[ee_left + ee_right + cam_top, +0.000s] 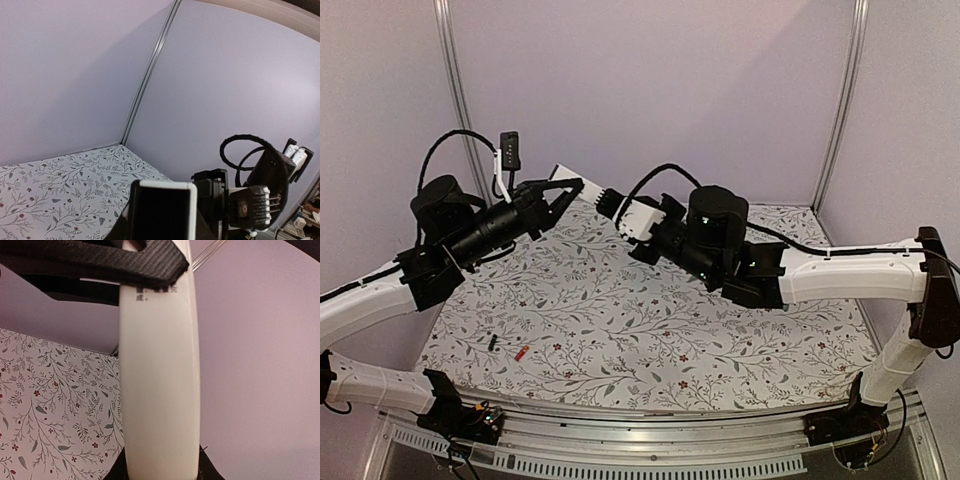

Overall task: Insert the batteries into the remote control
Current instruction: Pass from the left arm to the right, then pass from the right arm to the left

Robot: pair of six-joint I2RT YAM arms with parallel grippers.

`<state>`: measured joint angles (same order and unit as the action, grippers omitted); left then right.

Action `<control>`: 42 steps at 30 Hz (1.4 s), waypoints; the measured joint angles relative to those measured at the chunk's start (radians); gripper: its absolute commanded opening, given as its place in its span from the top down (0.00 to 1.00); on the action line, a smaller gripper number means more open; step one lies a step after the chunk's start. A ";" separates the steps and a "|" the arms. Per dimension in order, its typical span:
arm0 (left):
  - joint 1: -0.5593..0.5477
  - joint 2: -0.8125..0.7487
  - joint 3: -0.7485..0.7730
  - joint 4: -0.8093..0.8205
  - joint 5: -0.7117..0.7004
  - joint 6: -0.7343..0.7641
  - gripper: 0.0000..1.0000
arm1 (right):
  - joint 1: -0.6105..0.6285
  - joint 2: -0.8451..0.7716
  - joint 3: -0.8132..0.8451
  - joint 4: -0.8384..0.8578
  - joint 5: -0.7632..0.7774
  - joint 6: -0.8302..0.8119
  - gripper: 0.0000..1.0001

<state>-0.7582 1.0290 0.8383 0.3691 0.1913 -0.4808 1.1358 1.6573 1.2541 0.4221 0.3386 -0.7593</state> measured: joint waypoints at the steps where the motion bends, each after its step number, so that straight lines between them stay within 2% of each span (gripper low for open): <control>1: 0.000 0.000 0.000 0.000 0.000 0.001 0.54 | 0.000 0.000 0.000 -0.001 -0.002 -0.001 1.00; 2: 0.000 0.000 0.000 0.000 0.002 0.006 0.32 | 0.000 0.000 0.001 -0.003 -0.002 0.002 1.00; 3: 0.000 -0.001 0.000 0.000 0.006 0.019 0.18 | 0.000 0.000 0.002 -0.007 -0.005 0.008 1.00; 4: 0.000 -0.002 0.000 -0.001 0.010 0.035 0.10 | 0.000 0.000 0.006 -0.016 -0.010 0.021 1.00; 5: 0.000 -0.006 0.000 -0.002 0.017 0.063 0.07 | -0.003 -0.001 0.013 -0.033 -0.023 0.035 1.00; 8: 0.000 -0.046 -0.026 -0.007 0.038 0.161 0.06 | -0.029 -0.011 0.058 -0.156 -0.148 0.101 1.00; 14: -0.001 -0.108 -0.114 0.010 0.119 0.309 0.20 | -0.135 -0.044 0.224 -0.449 -0.544 0.233 1.00; 20: -0.005 -0.095 -0.175 0.093 0.205 0.374 0.23 | -0.150 -0.055 0.321 -0.615 -0.729 0.267 1.00; 23: -0.019 -0.061 -0.174 0.167 0.243 0.383 0.25 | -0.146 -0.052 0.331 -0.672 -0.787 0.272 1.00; 26: -0.038 -0.019 -0.171 0.231 0.264 0.392 0.47 | -0.145 -0.042 0.344 -0.719 -0.822 0.273 1.00; 27: -0.042 -0.009 -0.171 0.249 0.269 0.388 0.49 | -0.145 -0.036 0.348 -0.730 -0.832 0.273 1.00; 32: -0.051 0.024 -0.170 0.317 0.275 0.376 0.48 | -0.145 -0.031 0.350 -0.764 -0.851 0.272 1.00; 33: -0.053 0.031 -0.169 0.327 0.278 0.374 0.51 | -0.145 -0.031 0.350 -0.767 -0.853 0.272 1.00; 35: -0.055 0.041 -0.166 0.336 0.289 0.370 0.65 | -0.145 -0.029 0.354 -0.774 -0.858 0.270 1.00; 36: -0.056 0.045 -0.165 0.340 0.293 0.363 0.68 | -0.145 -0.029 0.357 -0.775 -0.859 0.270 1.00; 42: -0.063 0.051 -0.158 0.349 0.304 0.357 0.65 | -0.145 -0.027 0.362 -0.777 -0.885 0.266 1.00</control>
<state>-0.8211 1.0805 0.6800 0.7185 0.4950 -0.1238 0.9909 1.6299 1.6165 -0.3553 -0.5461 -0.4938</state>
